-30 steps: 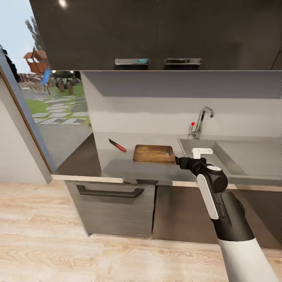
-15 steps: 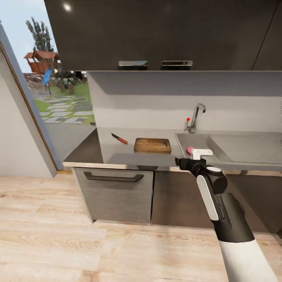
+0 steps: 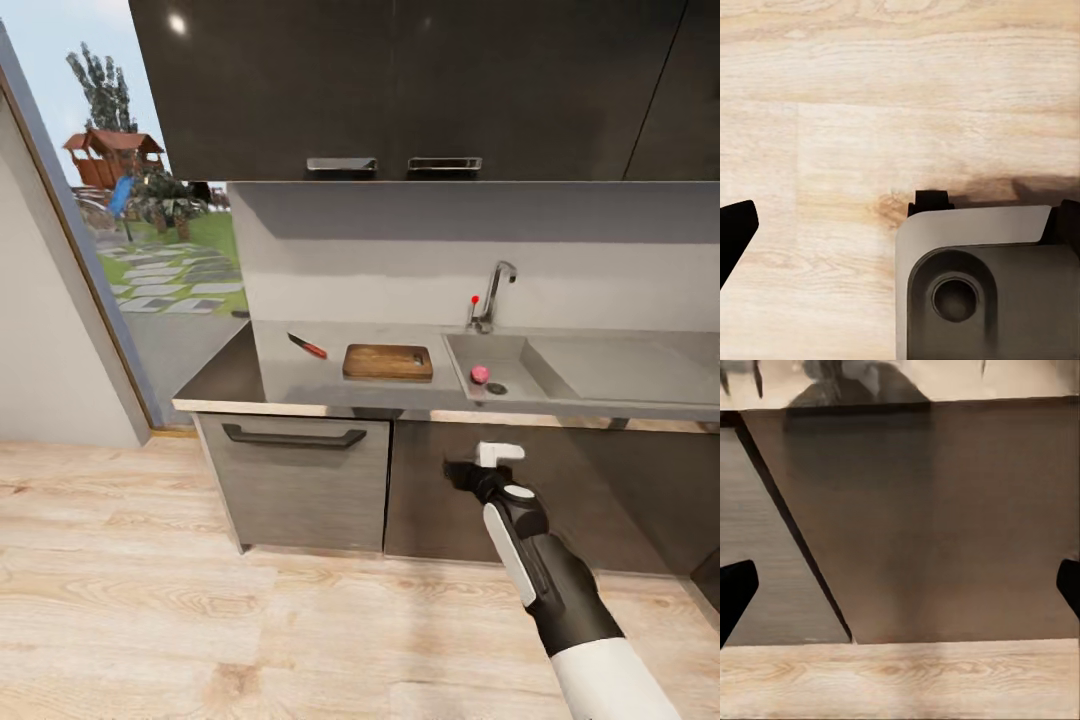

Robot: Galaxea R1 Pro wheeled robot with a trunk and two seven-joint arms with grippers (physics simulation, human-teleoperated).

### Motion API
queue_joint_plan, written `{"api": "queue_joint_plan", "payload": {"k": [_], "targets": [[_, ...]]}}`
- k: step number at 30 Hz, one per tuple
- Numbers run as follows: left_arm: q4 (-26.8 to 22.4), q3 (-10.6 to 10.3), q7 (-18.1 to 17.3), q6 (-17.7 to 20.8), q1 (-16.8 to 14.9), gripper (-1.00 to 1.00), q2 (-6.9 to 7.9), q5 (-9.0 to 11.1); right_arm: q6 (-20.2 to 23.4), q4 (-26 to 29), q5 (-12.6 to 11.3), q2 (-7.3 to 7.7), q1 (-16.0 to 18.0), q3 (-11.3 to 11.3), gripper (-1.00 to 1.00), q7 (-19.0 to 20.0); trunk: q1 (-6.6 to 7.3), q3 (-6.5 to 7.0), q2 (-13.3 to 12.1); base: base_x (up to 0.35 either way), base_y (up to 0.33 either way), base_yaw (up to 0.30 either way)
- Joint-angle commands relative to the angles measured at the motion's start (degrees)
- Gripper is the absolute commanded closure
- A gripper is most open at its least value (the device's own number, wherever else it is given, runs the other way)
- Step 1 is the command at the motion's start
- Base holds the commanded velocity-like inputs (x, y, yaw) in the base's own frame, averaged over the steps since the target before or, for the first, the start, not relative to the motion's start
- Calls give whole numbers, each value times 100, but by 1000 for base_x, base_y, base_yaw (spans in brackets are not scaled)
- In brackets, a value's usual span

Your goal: In the kitchen, take the Vidalia onion out of the sink, dice it on the chopping board with the paring knife, put the diced onion into the bowl on the countertop, then place both the paring knife and the chopping board into the sink.

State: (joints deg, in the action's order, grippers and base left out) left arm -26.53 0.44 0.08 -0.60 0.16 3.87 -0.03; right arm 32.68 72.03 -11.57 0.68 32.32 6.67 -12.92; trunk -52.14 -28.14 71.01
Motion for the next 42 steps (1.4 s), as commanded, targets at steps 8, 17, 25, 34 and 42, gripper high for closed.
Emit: {"api": "queue_joint_plan", "payload": {"k": [8,17,25,34,42], "targets": [[-33,15,1,12,2,-100,-19,43,-2482,-3029,-72,-6,-31,38,-100,197,0,-4,4,-3,0,0],[-144,18,1,16,2,-100,-158,47,-4778,-5486,-65,-54,-33,45,-100,744,0,-4,4,0,0,0],[-446,18,1,24,2,-100,-218,49,-5385,-6352,-72,-149,-41,45,-100,773,110,85,-197,0,0,0],[-333,18,1,21,2,-100,-226,47,-5735,-6645,-67,-179,-42,45,-100,774,308,247,-558,0,0,0],[-330,18,1,20,2,-100,-220,47,-5755,-6748,-64,-183,-42,45,-100,774,483,391,-879,0,0,0]]}}
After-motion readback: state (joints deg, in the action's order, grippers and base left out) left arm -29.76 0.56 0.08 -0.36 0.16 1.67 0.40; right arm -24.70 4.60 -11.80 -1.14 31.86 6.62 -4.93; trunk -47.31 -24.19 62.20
